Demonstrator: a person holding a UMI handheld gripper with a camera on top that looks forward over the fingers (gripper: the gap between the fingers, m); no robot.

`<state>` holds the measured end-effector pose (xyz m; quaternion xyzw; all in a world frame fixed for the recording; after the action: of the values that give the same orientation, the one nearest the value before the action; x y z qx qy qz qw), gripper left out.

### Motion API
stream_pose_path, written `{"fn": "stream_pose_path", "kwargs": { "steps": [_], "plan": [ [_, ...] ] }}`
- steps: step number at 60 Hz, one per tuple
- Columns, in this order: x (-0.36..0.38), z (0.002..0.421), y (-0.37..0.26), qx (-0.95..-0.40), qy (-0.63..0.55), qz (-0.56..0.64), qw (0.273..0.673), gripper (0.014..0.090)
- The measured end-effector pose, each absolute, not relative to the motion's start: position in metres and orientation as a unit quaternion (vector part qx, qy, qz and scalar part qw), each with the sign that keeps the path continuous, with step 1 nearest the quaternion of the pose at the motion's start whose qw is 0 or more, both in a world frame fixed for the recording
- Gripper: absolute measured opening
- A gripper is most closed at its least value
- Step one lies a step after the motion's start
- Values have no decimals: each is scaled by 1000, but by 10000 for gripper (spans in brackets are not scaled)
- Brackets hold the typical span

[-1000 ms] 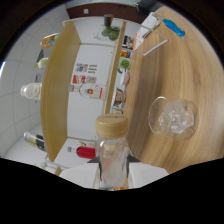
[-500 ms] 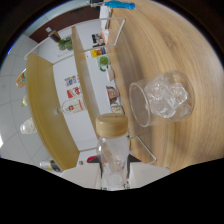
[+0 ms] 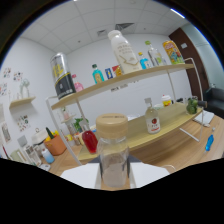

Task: Make me a cup of Mount Fuji.

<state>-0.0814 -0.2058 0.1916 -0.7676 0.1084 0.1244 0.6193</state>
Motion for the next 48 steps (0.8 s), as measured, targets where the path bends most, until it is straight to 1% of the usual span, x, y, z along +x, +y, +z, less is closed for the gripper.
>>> {"fn": "stream_pose_path", "kwargs": {
  "steps": [5, 11, 18, 29, 38, 48],
  "plan": [
    [-85, 151, -200, -797, 72, 78, 594, 374],
    [-88, 106, -198, -824, 50, 56, 562, 374],
    [-92, 78, -197, -838, 26, 40, 544, 376],
    [-103, 61, -196, -847, -20, 30, 530, 385],
    [-104, 44, -200, -859, -21, 33, 510, 402],
    [-104, 46, -209, -853, -25, 42, 520, 416]
  ]
}}
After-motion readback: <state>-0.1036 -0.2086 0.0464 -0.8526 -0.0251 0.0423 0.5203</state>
